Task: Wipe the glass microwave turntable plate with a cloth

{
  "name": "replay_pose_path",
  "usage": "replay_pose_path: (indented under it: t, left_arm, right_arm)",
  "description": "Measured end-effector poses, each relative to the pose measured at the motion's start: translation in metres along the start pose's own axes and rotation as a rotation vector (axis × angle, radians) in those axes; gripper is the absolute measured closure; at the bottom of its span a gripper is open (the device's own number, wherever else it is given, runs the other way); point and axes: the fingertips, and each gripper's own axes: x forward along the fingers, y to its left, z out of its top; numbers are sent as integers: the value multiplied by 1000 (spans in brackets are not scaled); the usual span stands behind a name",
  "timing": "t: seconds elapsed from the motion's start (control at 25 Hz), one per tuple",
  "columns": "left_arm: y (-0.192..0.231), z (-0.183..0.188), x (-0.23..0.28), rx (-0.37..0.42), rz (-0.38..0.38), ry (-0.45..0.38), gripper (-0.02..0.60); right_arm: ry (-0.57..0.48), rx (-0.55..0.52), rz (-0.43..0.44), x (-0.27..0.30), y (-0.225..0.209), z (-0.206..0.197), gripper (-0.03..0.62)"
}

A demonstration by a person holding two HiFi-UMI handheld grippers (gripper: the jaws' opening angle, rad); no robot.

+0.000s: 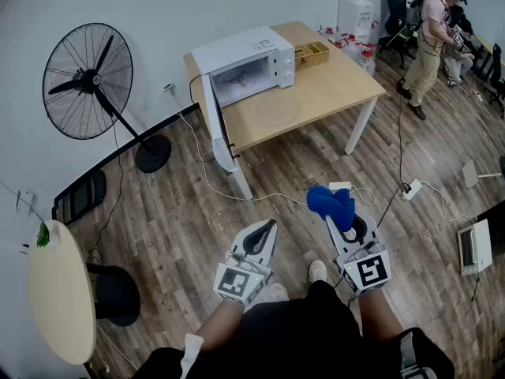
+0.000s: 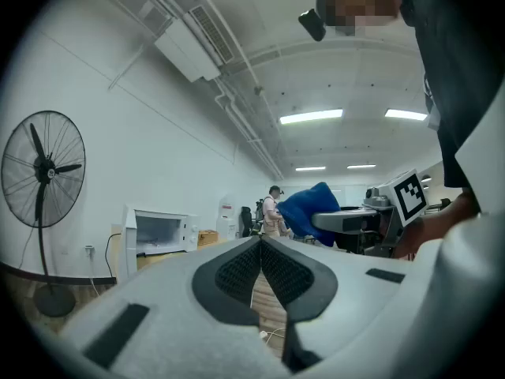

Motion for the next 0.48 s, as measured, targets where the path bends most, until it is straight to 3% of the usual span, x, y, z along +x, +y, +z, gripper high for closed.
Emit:
replay_pose_path:
  t: [0.32,0.48]
  left_arm:
    - [9,1,-9,-3,7,-5,575]
    - [13,0,-1,-7,10,-6,575]
  right_arm:
    - [2,-12,2,5,10,1,470]
    - [-36,62,4,10,2,3,461]
